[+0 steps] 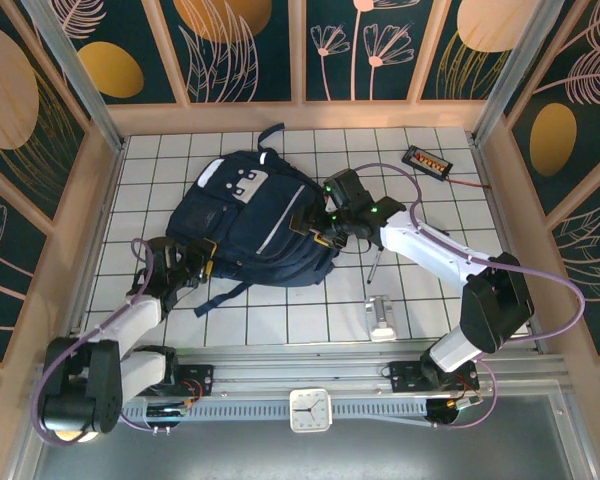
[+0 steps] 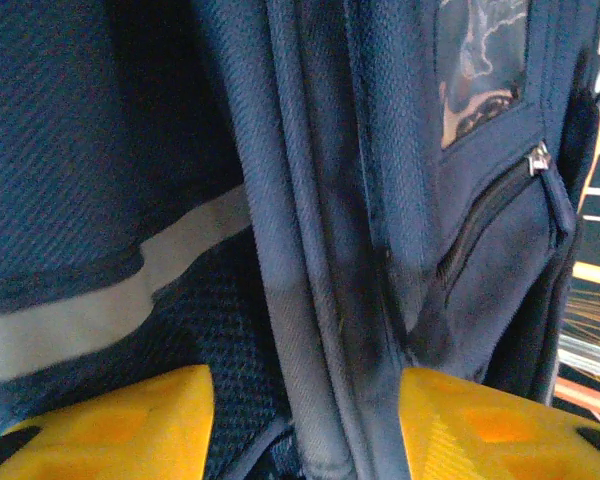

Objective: Pack the student bag

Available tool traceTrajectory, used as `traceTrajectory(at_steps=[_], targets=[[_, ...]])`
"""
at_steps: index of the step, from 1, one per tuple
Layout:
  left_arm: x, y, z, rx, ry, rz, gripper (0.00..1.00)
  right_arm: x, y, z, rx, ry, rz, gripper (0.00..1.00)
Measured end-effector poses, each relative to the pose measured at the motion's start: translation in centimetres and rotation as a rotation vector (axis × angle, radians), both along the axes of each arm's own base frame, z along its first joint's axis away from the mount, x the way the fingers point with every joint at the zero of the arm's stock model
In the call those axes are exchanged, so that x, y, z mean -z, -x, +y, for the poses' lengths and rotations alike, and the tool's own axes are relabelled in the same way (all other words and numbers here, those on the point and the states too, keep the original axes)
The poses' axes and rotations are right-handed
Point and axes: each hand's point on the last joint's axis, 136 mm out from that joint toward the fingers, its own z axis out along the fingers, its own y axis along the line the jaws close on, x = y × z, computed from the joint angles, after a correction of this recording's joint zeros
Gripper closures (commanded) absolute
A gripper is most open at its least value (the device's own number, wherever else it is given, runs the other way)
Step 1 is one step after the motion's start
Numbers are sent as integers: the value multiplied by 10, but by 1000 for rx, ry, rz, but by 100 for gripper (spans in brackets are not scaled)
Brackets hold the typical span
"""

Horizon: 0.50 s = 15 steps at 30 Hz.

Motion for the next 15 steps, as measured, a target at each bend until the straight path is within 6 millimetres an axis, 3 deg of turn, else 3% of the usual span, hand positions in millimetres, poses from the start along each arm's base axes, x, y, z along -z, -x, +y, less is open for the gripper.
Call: traceTrajectory(at_steps=[3,5,9,13,15], targets=[[-4,-12,-4,33,-13,-18,71,1,1,1,-5,10,-10,20],[-7,-16,-6,49,-18,-33,79,0,2,0,-10,30,-30,1],[-9,-18,-7,61,-9,-41,96,-12,4,-1,-26,43,-95,1],[-18,-19,-8,33,42,-62,99,-41,-2,7,-40,31,-186,1],[-25,-18,-9,10,75,-78,100,-55,-1,14,-55,34,-224,7]])
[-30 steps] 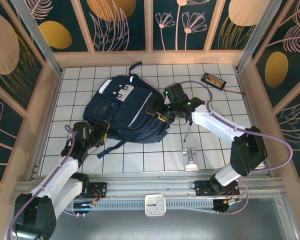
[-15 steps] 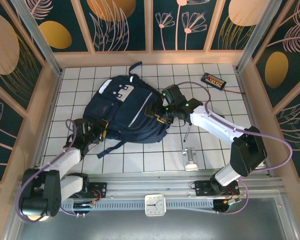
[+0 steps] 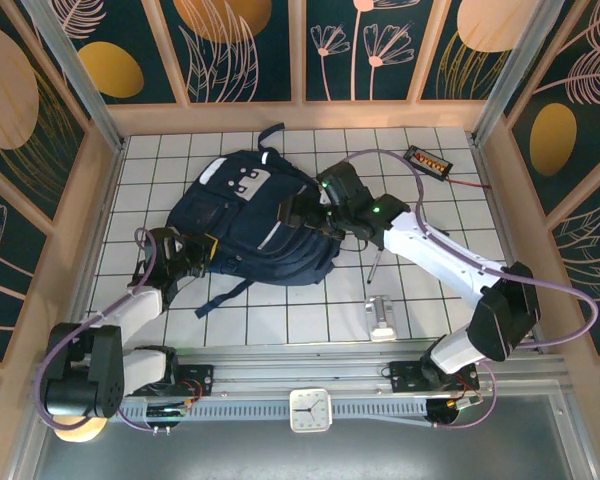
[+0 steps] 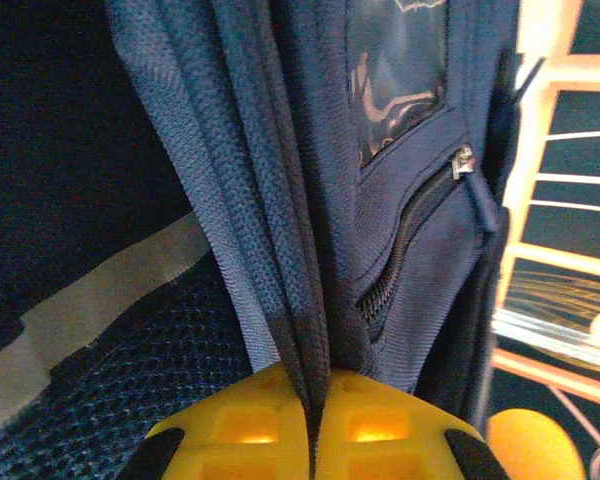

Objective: Pack the student bag

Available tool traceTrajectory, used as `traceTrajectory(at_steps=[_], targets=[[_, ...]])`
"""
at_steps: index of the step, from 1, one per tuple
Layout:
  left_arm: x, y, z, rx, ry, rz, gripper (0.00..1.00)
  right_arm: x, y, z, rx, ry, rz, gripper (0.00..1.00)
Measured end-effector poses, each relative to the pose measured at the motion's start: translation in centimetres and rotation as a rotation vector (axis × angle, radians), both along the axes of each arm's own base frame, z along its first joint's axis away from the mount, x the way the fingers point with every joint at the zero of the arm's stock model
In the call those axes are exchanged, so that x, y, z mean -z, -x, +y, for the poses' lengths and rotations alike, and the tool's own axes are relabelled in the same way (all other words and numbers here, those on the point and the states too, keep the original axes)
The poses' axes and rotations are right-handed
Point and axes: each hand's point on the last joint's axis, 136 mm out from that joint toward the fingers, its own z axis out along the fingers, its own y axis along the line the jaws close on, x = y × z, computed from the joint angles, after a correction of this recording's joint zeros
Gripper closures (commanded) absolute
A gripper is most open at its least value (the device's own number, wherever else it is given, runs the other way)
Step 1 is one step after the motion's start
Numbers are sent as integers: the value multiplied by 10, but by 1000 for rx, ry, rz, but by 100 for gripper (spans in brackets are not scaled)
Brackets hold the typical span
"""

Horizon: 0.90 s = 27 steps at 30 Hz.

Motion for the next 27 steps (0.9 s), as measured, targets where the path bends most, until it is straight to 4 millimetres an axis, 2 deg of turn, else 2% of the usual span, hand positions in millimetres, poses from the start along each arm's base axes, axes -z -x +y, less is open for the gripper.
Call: traceTrajectory(at_steps=[2,4,8,11,16,20,27], targets=[[-10,0,-3,-19,33,-15,100,-13,2,13,-23,12,-44,11],[-18,-2,-8,-25,57,-24,100,-17,8,27,-48,42,-72,15],[-39,-10,-30,-15,91,-41,100,-2,28,48,-96,151,-89,21],[-55,-20,-49,-2,111,-57,100,15,44,55,-120,226,-81,23],[-71,-32,-71,6,134,-63,100,27,56,55,-119,258,-49,24],[-77,-39,-82,10,141,-64,100,45,57,45,-97,291,-15,33],[-83,-38,-92,18,157,-66,100,47,32,35,-17,291,-27,43]])
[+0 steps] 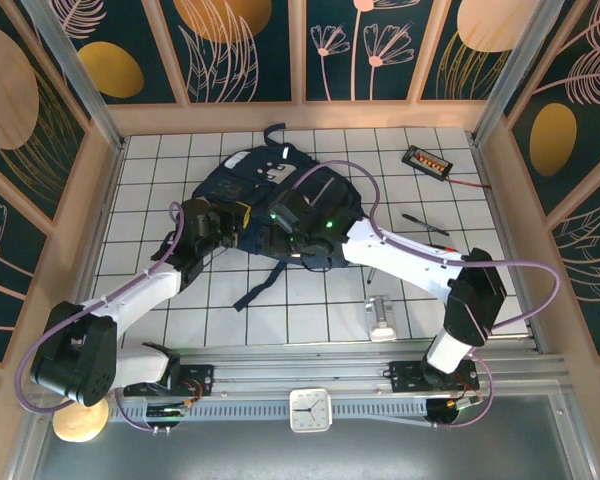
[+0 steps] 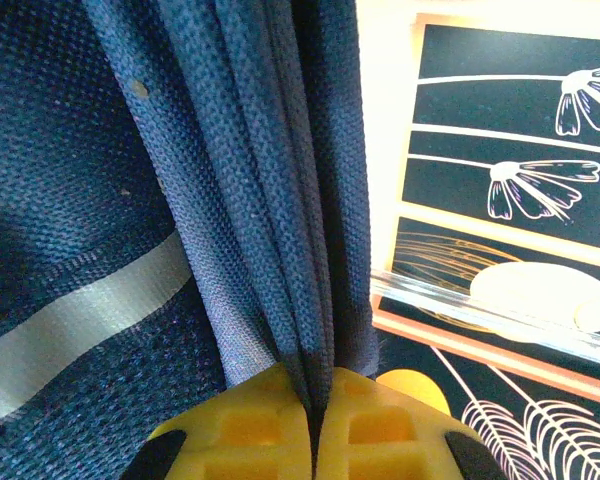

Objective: Pack the student bag

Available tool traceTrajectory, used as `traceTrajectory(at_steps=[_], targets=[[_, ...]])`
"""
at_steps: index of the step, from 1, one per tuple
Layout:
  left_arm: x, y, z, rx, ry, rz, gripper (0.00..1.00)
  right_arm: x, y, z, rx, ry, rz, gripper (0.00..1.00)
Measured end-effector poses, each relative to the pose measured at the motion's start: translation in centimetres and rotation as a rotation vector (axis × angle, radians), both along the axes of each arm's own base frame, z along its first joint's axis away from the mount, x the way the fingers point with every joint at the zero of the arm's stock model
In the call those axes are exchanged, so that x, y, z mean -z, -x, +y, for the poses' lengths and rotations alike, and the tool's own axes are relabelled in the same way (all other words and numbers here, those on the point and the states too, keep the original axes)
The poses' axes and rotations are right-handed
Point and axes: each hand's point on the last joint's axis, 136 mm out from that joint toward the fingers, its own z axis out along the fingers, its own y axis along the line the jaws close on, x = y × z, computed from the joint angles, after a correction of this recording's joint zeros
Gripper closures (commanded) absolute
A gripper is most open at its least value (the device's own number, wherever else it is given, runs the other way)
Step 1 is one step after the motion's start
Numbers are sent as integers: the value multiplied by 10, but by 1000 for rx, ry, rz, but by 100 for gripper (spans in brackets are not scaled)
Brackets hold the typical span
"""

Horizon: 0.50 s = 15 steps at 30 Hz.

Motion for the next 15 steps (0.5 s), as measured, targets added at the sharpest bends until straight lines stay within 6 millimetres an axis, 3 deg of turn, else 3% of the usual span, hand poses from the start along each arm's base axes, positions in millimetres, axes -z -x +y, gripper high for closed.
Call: traceTrajectory(at_steps=[7,15], targets=[[-5,-3,-5,-1,6,-2,100,8,-29,-8,75,-25,9,51],[-8,-5,-7,1,13,-5,100,16,-42,4,72,-65,32,51]])
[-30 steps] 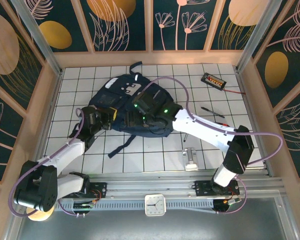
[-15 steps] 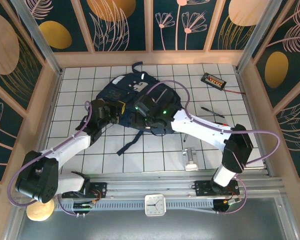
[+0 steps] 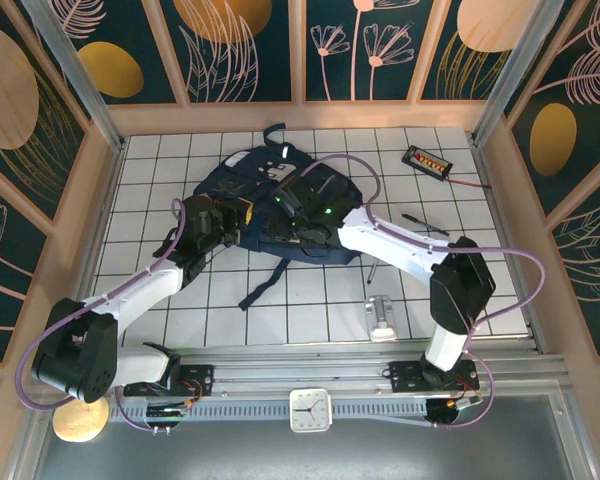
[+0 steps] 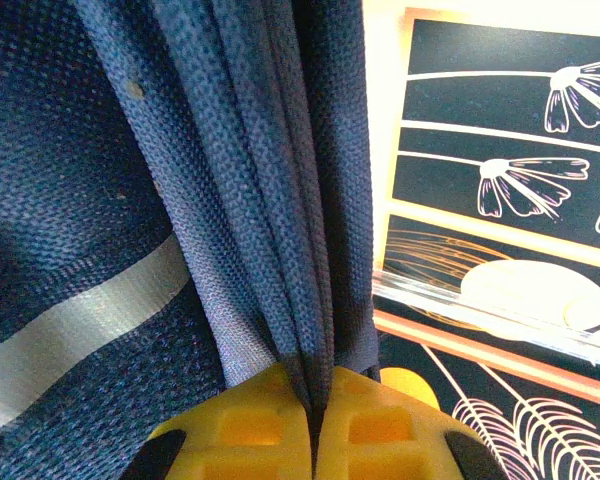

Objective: Pack the student bag

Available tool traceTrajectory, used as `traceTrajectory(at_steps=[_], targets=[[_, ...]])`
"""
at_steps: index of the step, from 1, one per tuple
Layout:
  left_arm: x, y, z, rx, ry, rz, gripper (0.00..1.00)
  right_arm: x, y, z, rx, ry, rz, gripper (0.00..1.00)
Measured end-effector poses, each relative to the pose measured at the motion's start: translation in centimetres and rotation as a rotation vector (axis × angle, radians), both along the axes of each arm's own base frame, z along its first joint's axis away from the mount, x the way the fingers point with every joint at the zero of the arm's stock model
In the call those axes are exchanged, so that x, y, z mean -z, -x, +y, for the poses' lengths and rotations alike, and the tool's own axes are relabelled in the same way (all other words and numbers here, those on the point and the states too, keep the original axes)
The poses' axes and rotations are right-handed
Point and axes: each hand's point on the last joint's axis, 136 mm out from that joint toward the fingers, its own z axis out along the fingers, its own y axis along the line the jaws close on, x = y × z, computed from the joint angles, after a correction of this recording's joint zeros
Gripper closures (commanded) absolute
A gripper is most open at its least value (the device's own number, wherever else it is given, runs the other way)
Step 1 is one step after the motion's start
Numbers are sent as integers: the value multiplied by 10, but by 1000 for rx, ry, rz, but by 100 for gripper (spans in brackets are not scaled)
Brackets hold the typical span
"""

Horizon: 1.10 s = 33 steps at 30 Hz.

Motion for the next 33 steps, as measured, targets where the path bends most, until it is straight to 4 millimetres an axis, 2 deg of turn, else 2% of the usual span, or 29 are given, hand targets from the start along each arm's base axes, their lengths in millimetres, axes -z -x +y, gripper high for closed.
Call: traceTrajectory(at_steps=[5,11,17,25,32,33], targets=[[0,-3,-4,7,1,2,100,0,-8,7,2,-24,8,50],[-1,-5,-13,23,1,6,100,2,-18,6,30,-41,14,52],[-2,-5,-15,26,3,4,100,5,-27,1,56,-36,14,65],[-2,-4,-17,36,6,5,100,4,-34,-4,71,-41,14,68],[-3,-2,-20,44,10,5,100,2,-38,-6,70,-70,11,87],[-3,-2,-20,48,11,6,100,2,-39,-7,72,-73,10,93]])
